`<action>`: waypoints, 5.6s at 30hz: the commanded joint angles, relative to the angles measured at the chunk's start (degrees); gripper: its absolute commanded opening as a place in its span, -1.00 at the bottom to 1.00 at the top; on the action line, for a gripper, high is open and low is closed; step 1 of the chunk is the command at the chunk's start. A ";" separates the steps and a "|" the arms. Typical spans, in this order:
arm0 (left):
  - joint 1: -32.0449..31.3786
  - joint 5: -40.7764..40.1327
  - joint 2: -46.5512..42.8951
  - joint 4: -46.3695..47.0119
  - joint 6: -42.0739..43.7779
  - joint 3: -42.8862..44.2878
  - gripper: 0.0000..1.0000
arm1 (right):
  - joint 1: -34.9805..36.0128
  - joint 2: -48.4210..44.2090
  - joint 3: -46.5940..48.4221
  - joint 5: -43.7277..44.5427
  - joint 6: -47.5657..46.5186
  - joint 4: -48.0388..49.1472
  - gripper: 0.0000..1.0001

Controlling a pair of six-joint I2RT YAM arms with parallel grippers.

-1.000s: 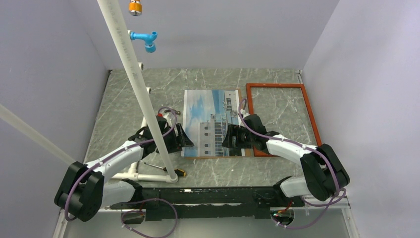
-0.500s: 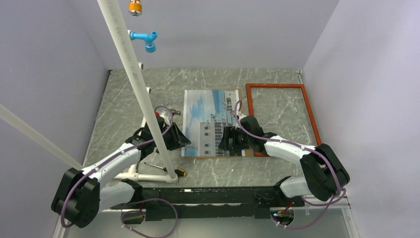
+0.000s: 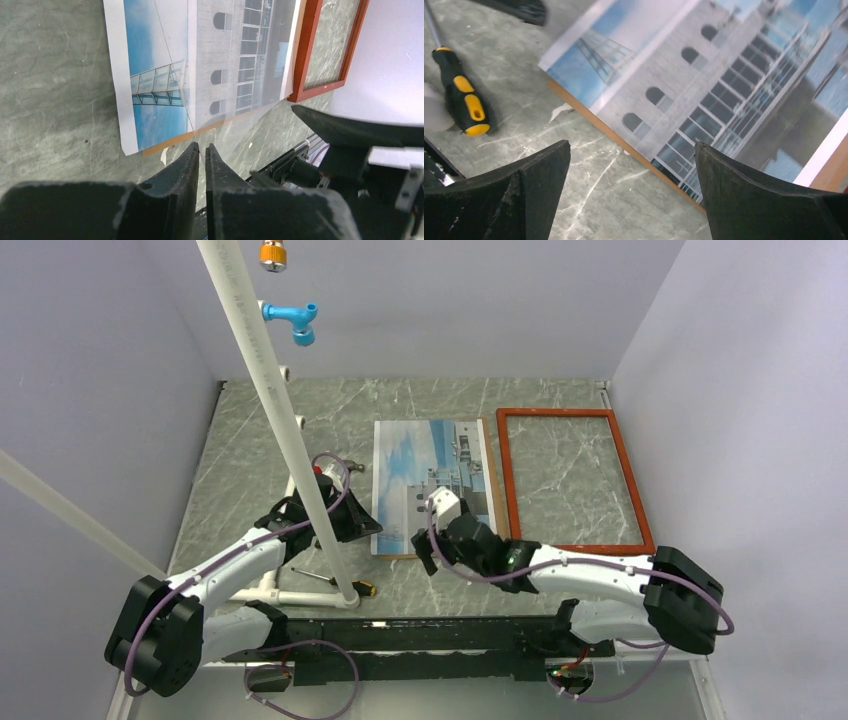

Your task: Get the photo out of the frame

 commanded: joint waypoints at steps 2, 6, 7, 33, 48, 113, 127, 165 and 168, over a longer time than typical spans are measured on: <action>-0.16 -0.24 -0.60 2.39 -0.23 -0.27 -0.70 | 7.74 0.30 -0.96 17.14 -17.82 13.59 0.87; -0.19 -0.13 -0.78 2.32 -0.51 0.02 -0.71 | 13.55 6.93 1.35 24.35 -25.45 17.78 0.78; -0.24 -0.10 -0.78 2.25 -0.56 0.13 -0.72 | 14.55 8.74 1.64 26.16 -27.00 19.36 0.76; -0.22 0.84 -1.24 1.65 -1.42 -0.07 -0.71 | 19.11 30.17 8.28 38.12 -38.65 31.70 -0.46; 1.23 1.35 -4.14 -0.51 -0.87 -0.94 -0.16 | 17.45 28.10 7.77 36.11 -34.81 30.06 -1.00; 6.09 13.78 14.81 27.57 -3.57 -6.92 -0.31 | 11.14 19.24 3.46 24.10 -25.50 27.29 -1.00; 5.74 9.75 18.37 22.61 -0.50 -3.63 -0.88 | 11.09 18.85 3.39 23.71 -25.53 27.03 -1.00; 5.82 -20.82 -29.68 -50.23 14.23 25.47 -1.00 | 10.39 23.26 6.18 22.18 -25.03 23.57 -1.00; 5.82 -21.76 -30.00 -51.90 14.77 28.55 -1.00 | 10.39 23.41 6.38 21.55 -24.85 22.98 -1.00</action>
